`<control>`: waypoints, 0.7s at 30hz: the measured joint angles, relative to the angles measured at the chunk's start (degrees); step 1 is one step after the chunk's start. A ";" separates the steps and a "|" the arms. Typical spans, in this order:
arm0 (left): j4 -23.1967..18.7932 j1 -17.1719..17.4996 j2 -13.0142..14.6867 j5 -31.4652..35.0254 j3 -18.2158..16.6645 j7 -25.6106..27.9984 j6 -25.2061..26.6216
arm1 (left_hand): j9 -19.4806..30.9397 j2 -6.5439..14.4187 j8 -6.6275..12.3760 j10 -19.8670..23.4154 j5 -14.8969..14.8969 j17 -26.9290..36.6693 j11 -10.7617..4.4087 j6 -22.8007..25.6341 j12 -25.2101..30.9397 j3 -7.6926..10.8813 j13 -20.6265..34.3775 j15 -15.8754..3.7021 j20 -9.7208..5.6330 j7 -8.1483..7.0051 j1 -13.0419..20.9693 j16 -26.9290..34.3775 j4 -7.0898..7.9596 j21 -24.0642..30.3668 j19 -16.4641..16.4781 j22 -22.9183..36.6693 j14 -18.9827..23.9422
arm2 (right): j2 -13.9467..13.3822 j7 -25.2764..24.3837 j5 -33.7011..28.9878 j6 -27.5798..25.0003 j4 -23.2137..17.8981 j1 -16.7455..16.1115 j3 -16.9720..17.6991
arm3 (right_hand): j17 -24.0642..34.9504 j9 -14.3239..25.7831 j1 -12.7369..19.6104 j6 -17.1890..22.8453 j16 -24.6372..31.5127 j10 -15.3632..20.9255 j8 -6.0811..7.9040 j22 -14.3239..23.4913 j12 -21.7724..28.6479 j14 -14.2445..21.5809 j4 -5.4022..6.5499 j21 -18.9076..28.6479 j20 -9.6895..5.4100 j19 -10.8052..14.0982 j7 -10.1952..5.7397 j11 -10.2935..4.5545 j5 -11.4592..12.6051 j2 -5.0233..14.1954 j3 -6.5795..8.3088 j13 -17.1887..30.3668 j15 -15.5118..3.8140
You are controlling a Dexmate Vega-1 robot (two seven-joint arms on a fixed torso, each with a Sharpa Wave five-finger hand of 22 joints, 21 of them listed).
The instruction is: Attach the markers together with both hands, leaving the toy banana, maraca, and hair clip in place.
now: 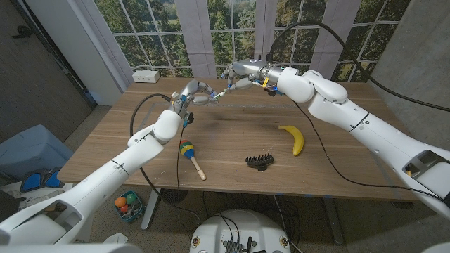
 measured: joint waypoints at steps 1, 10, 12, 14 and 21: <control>0.00 -0.05 0.02 0.01 0.02 -0.07 0.00 | 0.54 0.00 -0.24 0.00 0.29 0.09 0.00 -0.16 -0.01 0.00 0.00 0.00 0.00 -0.16 0.00 0.00 0.00 0.00 0.00 0.00 0.00 | 0.03 0.00 0.03 0.06 0.05 0.03 -0.02 | 0.00 0.01 0.00 0.00 0.38 0.41 0.00 0.00 0.00 0.82 0.06 0.00 0.00 0.00 0.00 -0.40 0.00 0.00 -0.06 0.00 -0.05; -0.13 -0.12 0.16 0.03 0.05 -0.55 -0.07 | 4.53 0.83 -0.65 -0.42 2.26 0.77 -0.41 -1.44 -0.29 0.00 0.01 -0.01 0.21 -1.43 -0.83 -0.15 0.00 0.00 -0.21 0.00 0.00 | 0.28 0.06 0.09 0.40 0.28 0.27 -0.20 | -0.18 0.09 0.00 -0.12 1.23 2.34 -0.37 -0.13 0.76 3.01 0.12 0.62 -0.11 0.55 -0.12 -1.48 0.00 0.00 -0.77 -0.53 -0.31; -0.24 -0.12 0.20 0.03 0.05 -0.63 -0.12 | 4.54 0.83 -0.68 -0.42 2.70 0.91 -0.42 -1.19 -0.45 0.00 0.02 -0.01 0.21 -1.18 -0.83 -0.20 0.00 0.00 -0.21 -0.01 0.00 | 0.35 0.16 0.04 0.41 0.30 0.34 -0.32 | -0.26 0.07 0.00 -0.12 1.07 2.04 -0.37 -0.13 0.49 2.34 0.03 0.62 -0.11 0.55 -0.12 -1.18 -0.01 0.00 -0.85 -0.52 -0.23; -0.35 -0.07 0.27 0.03 0.03 -0.65 -0.14 | 4.54 0.83 -0.68 -0.43 2.77 0.91 -0.42 -1.02 -0.46 0.00 0.03 -0.01 0.21 -1.01 -0.83 -0.20 0.00 0.00 -0.21 -0.01 0.00 | 0.39 0.34 -0.15 0.40 0.31 0.40 -0.44 | -0.26 0.05 0.02 -0.12 1.07 2.04 -0.37 -0.13 0.49 2.34 0.04 0.62 -0.11 0.55 -0.12 -1.18 -0.01 -0.02 -0.85 -0.80 -0.23; -0.76 0.32 0.49 -0.02 -0.23 -0.66 -0.18 | 4.54 0.83 -0.19 -0.53 3.19 1.17 -0.51 -0.71 -0.69 0.00 4.40 0.00 0.21 -0.70 -0.83 -0.19 0.00 0.00 -0.21 -0.01 0.00 | 0.58 0.52 -0.81 0.18 0.44 0.54 -0.74 | -0.54 -0.06 1.51 0.23 0.99 2.05 -0.43 -0.12 0.49 2.33 -0.19 0.62 -0.10 0.54 0.24 -1.19 0.01 0.15 -1.08 -0.91 -0.22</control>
